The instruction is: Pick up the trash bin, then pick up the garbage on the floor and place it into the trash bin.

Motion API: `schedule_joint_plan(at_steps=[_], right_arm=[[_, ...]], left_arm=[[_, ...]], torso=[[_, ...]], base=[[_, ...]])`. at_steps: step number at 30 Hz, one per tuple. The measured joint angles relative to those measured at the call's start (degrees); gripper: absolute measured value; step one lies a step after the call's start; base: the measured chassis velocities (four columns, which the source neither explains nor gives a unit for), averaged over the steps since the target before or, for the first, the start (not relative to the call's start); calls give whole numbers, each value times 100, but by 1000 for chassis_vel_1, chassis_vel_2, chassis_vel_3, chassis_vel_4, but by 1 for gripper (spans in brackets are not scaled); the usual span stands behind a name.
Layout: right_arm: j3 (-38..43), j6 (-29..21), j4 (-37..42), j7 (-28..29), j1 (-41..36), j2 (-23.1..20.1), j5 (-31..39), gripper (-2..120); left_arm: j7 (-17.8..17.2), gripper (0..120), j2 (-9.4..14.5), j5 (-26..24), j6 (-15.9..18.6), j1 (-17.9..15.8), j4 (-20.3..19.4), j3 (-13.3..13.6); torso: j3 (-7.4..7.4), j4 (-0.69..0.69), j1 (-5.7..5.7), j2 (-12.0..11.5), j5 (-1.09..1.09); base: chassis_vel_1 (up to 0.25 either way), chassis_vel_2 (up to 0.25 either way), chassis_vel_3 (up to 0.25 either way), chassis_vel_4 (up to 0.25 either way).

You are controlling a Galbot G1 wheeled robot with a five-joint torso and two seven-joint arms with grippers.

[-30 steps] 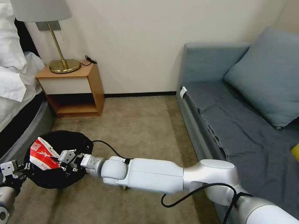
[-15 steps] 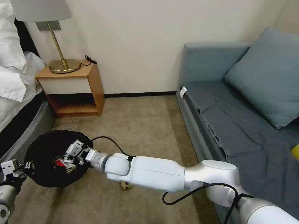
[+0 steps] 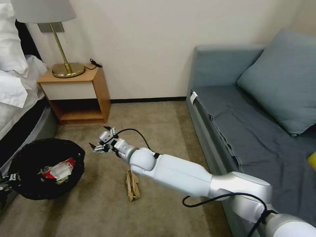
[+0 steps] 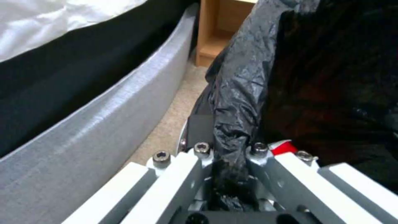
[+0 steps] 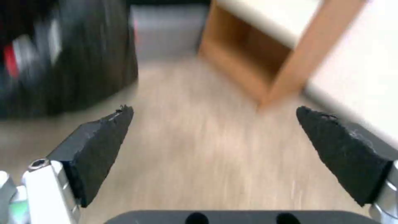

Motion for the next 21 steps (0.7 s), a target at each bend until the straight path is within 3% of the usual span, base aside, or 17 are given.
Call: schedule_joint_plan(at_steps=[4, 5, 9, 10, 14, 21], right_arm=[[-46, -1269, 150, 330, -281, -132, 1298, 100], [-46, -1269, 150, 330, -281, -132, 1298, 100], [-144, -2008, 50, 1083, -549, 57, 2612, 100], [-144, -2008, 50, 1083, -549, 57, 2612, 100], [-29, -2460, -426, 1939, -858, 432, 3785, 100], [276, -2496, -1297, 2198, -1000, 943, 3845, 100]], left_arm=[[5, 1, -40, -3, -15, 45, -20, -42], [5, 1, -40, -3, -15, 45, -20, -42], [30, 1, -92, 13, -28, 86, -52, -66], [30, 1, -92, 13, -28, 86, -52, -66], [56, 1, -149, 20, -34, 129, -99, -116], [79, 1, -216, 39, -60, 201, -120, -173]], torso=[[0, -2, 0, 0, 0], [0, -2, 0, 0, 0], [0, 0, 0, 0, 0], [0, 0, 0, 0, 0], [0, 0, 0, 0, -2], [0, 1, 0, 0, -2]], base=[[0, 0, 0, 0], [0, 0, 0, 0], [0, 0, 0, 0], [0, 0, 0, 0], [0, 0, 0, 0], [0, 0, 0, 0]])
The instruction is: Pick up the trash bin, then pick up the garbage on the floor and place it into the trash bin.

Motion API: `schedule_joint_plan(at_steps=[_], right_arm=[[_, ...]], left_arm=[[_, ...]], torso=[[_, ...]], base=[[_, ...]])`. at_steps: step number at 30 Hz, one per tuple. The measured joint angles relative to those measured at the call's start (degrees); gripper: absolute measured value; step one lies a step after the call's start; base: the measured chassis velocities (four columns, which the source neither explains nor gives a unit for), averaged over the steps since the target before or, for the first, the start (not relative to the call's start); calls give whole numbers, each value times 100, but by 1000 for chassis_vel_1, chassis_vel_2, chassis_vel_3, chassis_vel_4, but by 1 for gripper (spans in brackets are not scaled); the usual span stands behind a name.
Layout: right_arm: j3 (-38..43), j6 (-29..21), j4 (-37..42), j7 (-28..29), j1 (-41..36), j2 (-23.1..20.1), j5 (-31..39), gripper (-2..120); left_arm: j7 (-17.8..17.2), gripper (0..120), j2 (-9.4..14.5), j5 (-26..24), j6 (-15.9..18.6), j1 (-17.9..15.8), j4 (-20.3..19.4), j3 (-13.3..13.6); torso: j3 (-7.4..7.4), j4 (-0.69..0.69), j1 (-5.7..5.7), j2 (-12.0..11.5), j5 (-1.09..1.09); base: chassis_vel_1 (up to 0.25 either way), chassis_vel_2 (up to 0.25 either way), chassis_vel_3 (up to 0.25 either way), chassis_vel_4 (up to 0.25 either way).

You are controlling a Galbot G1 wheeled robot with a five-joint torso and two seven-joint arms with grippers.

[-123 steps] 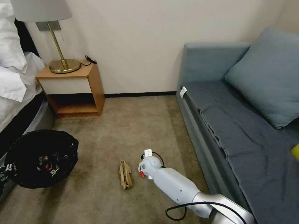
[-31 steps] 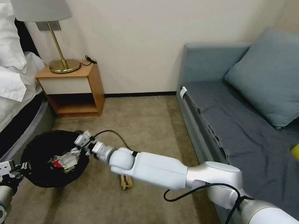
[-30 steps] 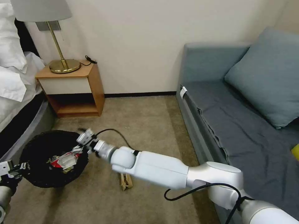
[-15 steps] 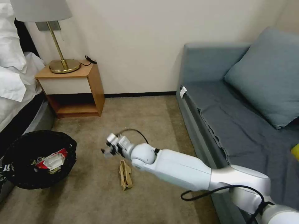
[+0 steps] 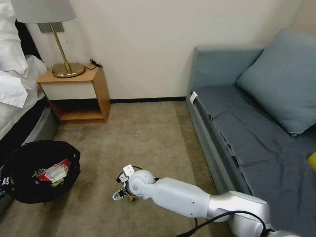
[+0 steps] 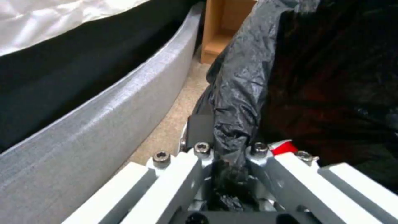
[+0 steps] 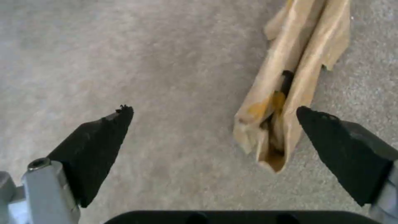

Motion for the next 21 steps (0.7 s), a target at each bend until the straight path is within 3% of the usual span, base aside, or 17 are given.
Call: schedule_joint_plan(at_steps=[10, 21], right_arm=[[360, 295, -1174, -443, -180, 446, -1052, 100], [504, 625, -2003, -1086, -285, 454, -1937, 100]], left_arm=[[6, 1, -89, 87, -8, 9, -51, -11], [6, 1, -99, 137, -8, 6, -38, -15]], torso=[[0, 1, 0, 0, 2], [0, -1, 0, 0, 2]], base=[[0, 0, 0, 0], [0, 0, 0, 0]])
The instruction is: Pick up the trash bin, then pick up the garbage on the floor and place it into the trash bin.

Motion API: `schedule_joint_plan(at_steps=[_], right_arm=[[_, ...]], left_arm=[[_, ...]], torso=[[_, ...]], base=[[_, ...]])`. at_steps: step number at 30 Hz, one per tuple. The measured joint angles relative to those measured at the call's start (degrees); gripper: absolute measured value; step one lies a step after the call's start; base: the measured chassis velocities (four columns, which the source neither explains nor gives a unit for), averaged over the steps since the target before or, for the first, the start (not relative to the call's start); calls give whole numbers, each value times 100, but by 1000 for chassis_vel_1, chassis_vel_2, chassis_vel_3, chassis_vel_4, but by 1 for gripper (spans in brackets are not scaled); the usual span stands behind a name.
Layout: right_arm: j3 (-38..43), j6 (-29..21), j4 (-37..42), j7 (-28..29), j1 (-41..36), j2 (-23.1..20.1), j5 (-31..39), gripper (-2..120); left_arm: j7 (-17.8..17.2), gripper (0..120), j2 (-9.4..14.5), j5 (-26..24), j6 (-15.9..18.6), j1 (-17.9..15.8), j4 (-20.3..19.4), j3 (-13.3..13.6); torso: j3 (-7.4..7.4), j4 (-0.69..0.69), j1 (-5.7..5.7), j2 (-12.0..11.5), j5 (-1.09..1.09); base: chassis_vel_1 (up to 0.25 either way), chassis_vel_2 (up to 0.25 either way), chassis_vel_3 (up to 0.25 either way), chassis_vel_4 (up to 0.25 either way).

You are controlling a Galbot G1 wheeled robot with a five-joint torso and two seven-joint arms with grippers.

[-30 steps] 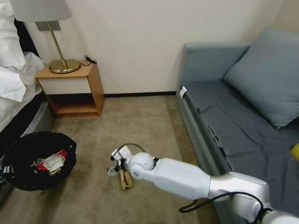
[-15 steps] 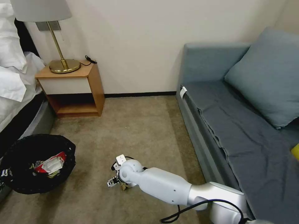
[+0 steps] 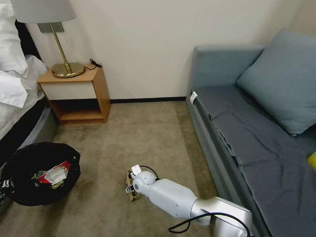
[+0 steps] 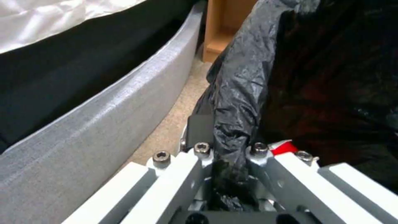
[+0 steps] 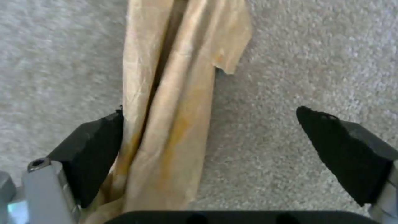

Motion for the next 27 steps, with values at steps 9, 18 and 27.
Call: schedule_joint_plan(at_steps=[9, 18, 27], right_arm=[[9, 56, -47, -159, -44, -5, -92, 87], [-72, 132, 17, -276, -87, -7, -208, 61], [-164, 217, 161, -322, -86, -11, -280, 28]], left_arm=[[-1, 1, -24, 72, 0, -34, 16, 69], [-4, 1, -65, 108, 0, -57, 16, 97], [-5, 1, -136, 134, 0, -60, 10, 97]], torso=[[0, 0, 0, 0, 0], [0, 0, 0, 0, 0], [0, 0, 0, 0, 0]], base=[[0, 0, 0, 0], [0, 0, 0, 0], [0, 0, 0, 0]])
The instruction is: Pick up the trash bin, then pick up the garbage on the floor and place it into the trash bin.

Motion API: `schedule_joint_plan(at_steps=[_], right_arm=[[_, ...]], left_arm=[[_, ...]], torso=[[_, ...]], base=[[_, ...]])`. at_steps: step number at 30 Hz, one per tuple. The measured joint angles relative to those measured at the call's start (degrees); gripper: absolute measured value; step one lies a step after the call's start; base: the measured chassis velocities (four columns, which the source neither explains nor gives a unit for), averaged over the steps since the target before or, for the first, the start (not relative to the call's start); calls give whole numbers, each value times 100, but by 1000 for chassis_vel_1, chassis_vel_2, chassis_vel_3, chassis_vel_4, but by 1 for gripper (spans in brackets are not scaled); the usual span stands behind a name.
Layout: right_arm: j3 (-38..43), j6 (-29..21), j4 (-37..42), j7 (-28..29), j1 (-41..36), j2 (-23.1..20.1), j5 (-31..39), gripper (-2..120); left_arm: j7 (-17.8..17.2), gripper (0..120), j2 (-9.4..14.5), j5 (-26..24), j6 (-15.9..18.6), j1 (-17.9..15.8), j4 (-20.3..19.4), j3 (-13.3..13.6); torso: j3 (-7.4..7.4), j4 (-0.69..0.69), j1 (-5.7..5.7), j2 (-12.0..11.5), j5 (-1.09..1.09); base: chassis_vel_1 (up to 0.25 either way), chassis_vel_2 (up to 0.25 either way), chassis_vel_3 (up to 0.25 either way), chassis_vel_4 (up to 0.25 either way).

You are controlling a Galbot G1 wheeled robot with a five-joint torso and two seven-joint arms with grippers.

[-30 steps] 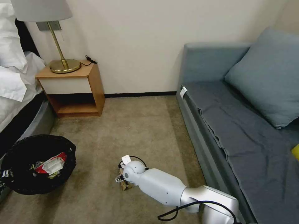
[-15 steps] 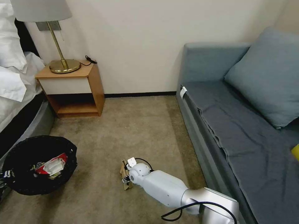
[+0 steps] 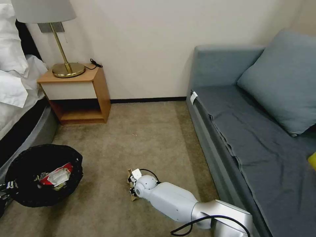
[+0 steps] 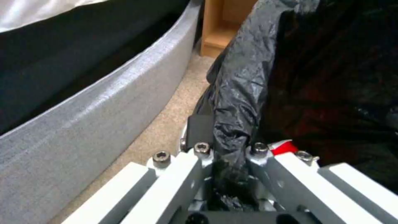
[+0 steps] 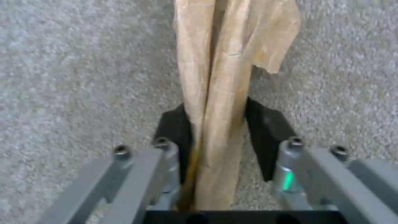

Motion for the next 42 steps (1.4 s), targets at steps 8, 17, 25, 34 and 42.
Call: schedule_joint_plan(at_steps=[8, 17, 25, 34, 42], right_arm=[[-20, 73, 227, 11, 22, -1, -22, 1], [190, 127, 1091, 283, 276, -652, 185, 0], [824, 358, 2366, 511, 298, -1463, 200, 0], [1626, 1062, 4032, 569, 79, -2387, -20, 0], [1644, 2067, 5053, 208, 380, -2395, -962, 0]], left_arm=[[2, 1, -65, 19, 0, -3, -80, 31], [-25, 1, -133, 110, 20, -113, -124, 206], [-74, 1, -148, 218, 83, -208, -228, 467], [-92, 1, -116, 282, 123, -260, -271, 702], [-134, 1, -30, 292, 189, -291, -297, 924]], torso=[[0, 0, 0, 0, 0], [0, -1, 0, 0, -1], [1, -1, 0, 0, 0], [0, -1, 0, 0, 1], [0, -1, 0, 0, 1]], base=[[0, 0, 0, 0], [0, 0, 0, 0], [0, 0, 0, 0], [0, 0, 0, 0], [0, 0, 0, 0]])
